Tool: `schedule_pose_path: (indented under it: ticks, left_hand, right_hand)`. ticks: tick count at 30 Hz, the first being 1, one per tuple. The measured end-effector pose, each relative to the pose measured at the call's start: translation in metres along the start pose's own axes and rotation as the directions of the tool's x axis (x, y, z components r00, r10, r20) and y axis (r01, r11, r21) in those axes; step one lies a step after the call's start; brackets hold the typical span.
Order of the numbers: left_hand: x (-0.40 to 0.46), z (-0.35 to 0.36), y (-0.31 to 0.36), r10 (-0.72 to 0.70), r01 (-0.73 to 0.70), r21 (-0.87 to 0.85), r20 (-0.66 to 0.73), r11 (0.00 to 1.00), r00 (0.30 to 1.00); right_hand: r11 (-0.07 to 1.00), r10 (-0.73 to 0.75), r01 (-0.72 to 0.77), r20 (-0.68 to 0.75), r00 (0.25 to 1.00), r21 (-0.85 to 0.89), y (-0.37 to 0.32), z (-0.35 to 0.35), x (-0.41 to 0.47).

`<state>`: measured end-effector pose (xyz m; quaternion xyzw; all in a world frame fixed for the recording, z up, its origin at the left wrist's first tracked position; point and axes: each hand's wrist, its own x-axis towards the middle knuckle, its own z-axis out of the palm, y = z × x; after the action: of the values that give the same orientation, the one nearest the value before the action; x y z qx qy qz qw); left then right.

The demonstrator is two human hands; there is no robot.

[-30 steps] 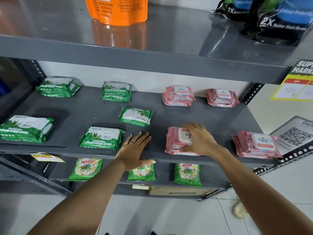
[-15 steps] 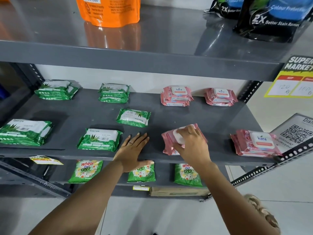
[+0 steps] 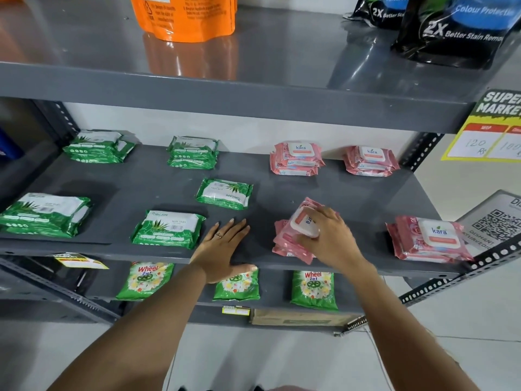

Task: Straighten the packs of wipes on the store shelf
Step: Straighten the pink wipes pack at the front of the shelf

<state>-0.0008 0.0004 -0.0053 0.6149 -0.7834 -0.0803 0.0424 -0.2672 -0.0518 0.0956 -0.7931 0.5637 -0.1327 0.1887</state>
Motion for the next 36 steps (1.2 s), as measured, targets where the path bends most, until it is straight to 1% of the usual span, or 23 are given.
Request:
schedule_pose_path:
  ticks: [2,3,4,6,7,8,9,10,11,13,15,16,17,19,20,21,23,27,31,36]
  left_hand:
    - [-0.001,0.001,-0.001,0.003,-0.003,0.011,-0.006,1.000,1.000]
    - [-0.001,0.002,-0.001,0.006,-0.006,0.014,-0.014,1.000,1.000]
    - [-0.001,0.002,-0.001,0.011,-0.010,0.013,-0.027,1.000,1.000]
    - [-0.001,0.003,-0.001,0.027,-0.026,0.012,-0.055,1.000,0.998]
    - [-0.001,0.003,-0.001,0.032,-0.032,0.013,-0.062,0.999,0.998]
    - [-0.001,0.003,0.000,0.033,-0.032,0.015,-0.061,0.999,0.998]
    - [-0.001,0.003,0.000,0.029,-0.028,0.016,-0.054,0.999,0.998]
    - [-0.001,0.002,0.000,0.020,-0.020,0.017,-0.042,1.000,0.999]
    - [-0.001,0.001,0.000,0.012,-0.011,0.019,-0.026,1.000,1.000]
    - [-0.001,0.000,0.000,0.007,-0.007,0.029,-0.013,1.000,1.000]
    - [-0.001,0.001,-0.001,0.020,-0.019,0.031,-0.024,0.999,1.000]
    - [-0.001,0.002,-0.002,0.028,-0.027,0.023,-0.033,0.999,0.999]
    - [-0.002,0.004,-0.002,0.037,-0.036,0.011,-0.047,0.999,0.998]
    - [-0.002,0.005,-0.003,0.049,-0.049,-0.006,-0.073,0.999,0.996]
    - [-0.002,0.005,-0.003,0.050,-0.051,-0.010,-0.074,0.999,0.996]
    - [-0.002,0.005,-0.003,0.050,-0.050,-0.009,-0.068,0.999,0.996]
    - [-0.002,0.004,-0.003,0.043,-0.043,0.003,-0.042,0.999,0.998]
    - [-0.002,0.004,-0.003,0.040,-0.040,-0.001,-0.050,0.999,0.998]
    - [-0.001,0.004,-0.003,0.029,-0.029,0.008,-0.037,1.000,0.999]
    - [0.000,0.004,-0.003,0.005,-0.005,0.022,-0.001,1.000,1.000]
  right_hand:
    - [1.000,-0.007,0.010,0.126,0.992,-0.023,0.005,-0.010,0.005]
    - [0.999,0.014,-0.009,0.145,0.989,-0.032,0.005,-0.013,0.006]
    - [0.999,0.049,-0.047,0.115,0.992,-0.014,0.003,-0.014,0.008]
    - [0.987,0.160,-0.158,-0.037,0.986,0.042,-0.010,-0.014,0.007]
    - [0.977,0.215,-0.214,-0.101,0.971,0.026,-0.017,-0.012,0.007]
    - [0.968,0.245,-0.251,-0.140,0.959,-0.025,-0.021,-0.008,0.007]
    - [0.961,0.248,-0.262,-0.150,0.957,-0.088,-0.023,-0.003,0.007]
    - [0.962,0.222,-0.239,-0.134,0.966,-0.130,-0.023,0.001,0.006]
    - [0.973,0.180,-0.192,-0.097,0.979,-0.132,-0.020,0.002,0.005]
    - [0.994,0.078,-0.076,0.015,0.997,-0.076,-0.011,-0.002,0.005]
    - [0.997,-0.006,0.017,0.130,0.991,-0.081,-0.005,-0.013,0.007]
    - [0.996,-0.021,0.033,0.142,0.990,-0.081,-0.004,-0.018,0.006]
    - [0.997,-0.022,0.029,0.094,0.995,-0.073,-0.005,-0.019,0.006]
    - [0.998,0.023,-0.027,-0.083,0.996,-0.049,-0.013,-0.017,0.006]
    - [0.996,0.064,-0.071,-0.128,0.990,-0.056,-0.018,-0.014,0.007]
    - [0.990,0.090,-0.103,-0.129,0.988,-0.097,-0.022,-0.011,0.009]
    - [0.975,0.080,-0.091,-0.061,0.995,-0.204,-0.025,-0.006,0.012]
    - [0.965,-0.042,0.078,0.145,0.988,-0.252,-0.016,-0.017,0.020]
    - [0.964,-0.034,0.075,0.164,0.986,-0.254,-0.010,-0.023,0.024]
    - [0.981,-0.063,0.097,0.199,0.978,-0.166,0.001,-0.020,0.024]
